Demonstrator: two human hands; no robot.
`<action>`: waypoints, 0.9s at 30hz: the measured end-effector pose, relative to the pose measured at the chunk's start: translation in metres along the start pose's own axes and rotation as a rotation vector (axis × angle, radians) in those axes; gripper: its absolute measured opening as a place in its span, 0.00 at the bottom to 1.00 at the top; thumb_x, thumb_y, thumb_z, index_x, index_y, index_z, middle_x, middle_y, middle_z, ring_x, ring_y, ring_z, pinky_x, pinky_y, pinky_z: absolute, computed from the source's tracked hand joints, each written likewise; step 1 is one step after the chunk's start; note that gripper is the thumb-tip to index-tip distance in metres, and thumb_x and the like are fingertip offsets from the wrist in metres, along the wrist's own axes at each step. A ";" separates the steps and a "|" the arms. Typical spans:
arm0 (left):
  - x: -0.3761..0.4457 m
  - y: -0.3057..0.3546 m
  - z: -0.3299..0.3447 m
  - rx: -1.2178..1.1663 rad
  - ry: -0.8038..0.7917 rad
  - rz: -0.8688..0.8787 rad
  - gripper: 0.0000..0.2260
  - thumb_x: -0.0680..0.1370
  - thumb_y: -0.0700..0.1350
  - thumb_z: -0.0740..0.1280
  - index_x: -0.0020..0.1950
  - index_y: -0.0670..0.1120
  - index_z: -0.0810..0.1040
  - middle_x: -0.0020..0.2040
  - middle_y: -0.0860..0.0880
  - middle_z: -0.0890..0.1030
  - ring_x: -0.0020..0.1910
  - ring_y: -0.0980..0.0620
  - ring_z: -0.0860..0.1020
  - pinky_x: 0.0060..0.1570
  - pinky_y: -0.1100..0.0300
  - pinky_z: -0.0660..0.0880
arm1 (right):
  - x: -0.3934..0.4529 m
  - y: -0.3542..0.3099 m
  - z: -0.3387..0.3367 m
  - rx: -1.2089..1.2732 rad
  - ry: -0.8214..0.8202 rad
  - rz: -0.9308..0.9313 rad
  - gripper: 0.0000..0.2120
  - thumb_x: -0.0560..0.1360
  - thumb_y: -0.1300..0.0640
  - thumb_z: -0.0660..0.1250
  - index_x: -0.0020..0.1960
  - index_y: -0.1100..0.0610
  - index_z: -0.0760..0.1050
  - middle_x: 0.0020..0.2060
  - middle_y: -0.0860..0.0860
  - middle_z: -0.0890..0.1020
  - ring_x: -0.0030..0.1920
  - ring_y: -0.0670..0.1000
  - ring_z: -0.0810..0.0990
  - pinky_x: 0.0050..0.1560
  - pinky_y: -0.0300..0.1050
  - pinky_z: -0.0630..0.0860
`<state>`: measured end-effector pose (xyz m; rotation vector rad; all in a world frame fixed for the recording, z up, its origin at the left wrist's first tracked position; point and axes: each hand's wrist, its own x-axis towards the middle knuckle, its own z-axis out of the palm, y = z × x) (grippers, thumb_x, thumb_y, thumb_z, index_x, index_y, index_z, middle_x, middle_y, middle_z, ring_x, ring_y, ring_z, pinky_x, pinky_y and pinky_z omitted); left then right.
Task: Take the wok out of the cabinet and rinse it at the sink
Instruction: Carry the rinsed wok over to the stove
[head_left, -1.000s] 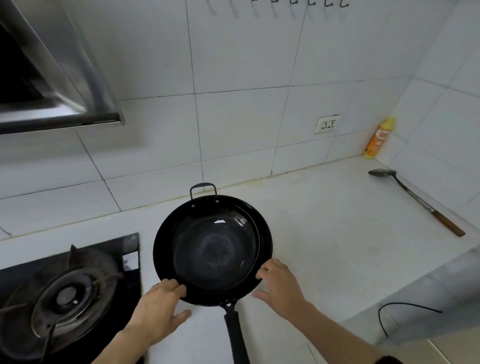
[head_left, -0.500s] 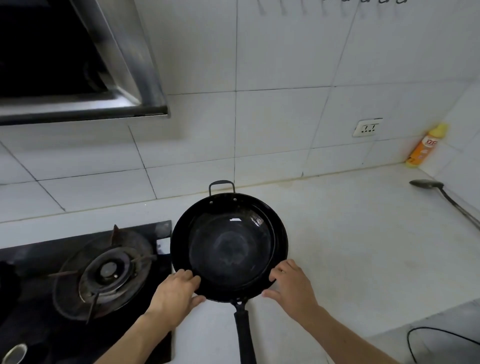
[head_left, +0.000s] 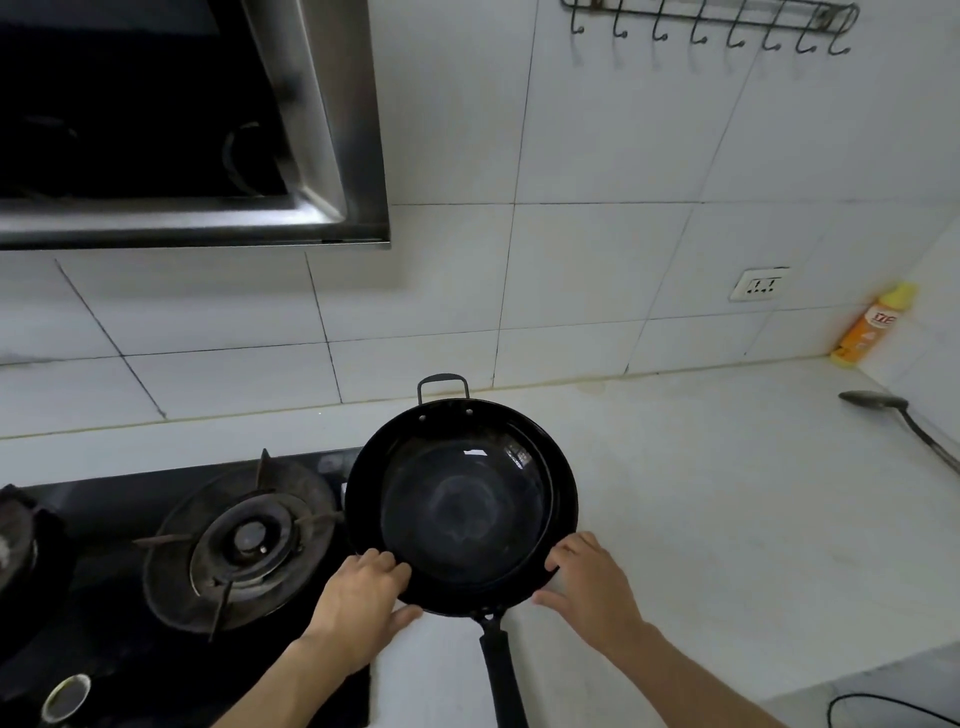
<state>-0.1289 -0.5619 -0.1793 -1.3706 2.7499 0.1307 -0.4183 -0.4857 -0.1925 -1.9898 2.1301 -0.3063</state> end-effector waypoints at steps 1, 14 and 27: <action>0.000 -0.001 0.000 0.005 -0.002 0.006 0.16 0.76 0.61 0.62 0.56 0.51 0.75 0.54 0.51 0.77 0.56 0.49 0.74 0.58 0.55 0.69 | -0.001 -0.001 0.000 0.007 -0.003 0.008 0.20 0.69 0.37 0.69 0.54 0.49 0.76 0.52 0.42 0.73 0.56 0.43 0.69 0.54 0.36 0.69; -0.013 0.006 -0.007 -0.092 -0.024 -0.027 0.14 0.77 0.59 0.62 0.60 0.55 0.72 0.59 0.54 0.73 0.59 0.52 0.70 0.60 0.59 0.68 | -0.021 -0.002 -0.016 0.115 -0.066 -0.040 0.22 0.76 0.48 0.65 0.68 0.52 0.70 0.65 0.46 0.70 0.68 0.45 0.66 0.65 0.37 0.67; -0.077 0.093 -0.040 -0.150 0.162 -0.404 0.21 0.78 0.62 0.61 0.67 0.55 0.72 0.66 0.53 0.74 0.64 0.50 0.71 0.60 0.54 0.72 | -0.065 0.032 -0.060 0.262 -0.004 -0.221 0.23 0.78 0.43 0.63 0.69 0.51 0.68 0.66 0.48 0.71 0.66 0.49 0.68 0.68 0.46 0.66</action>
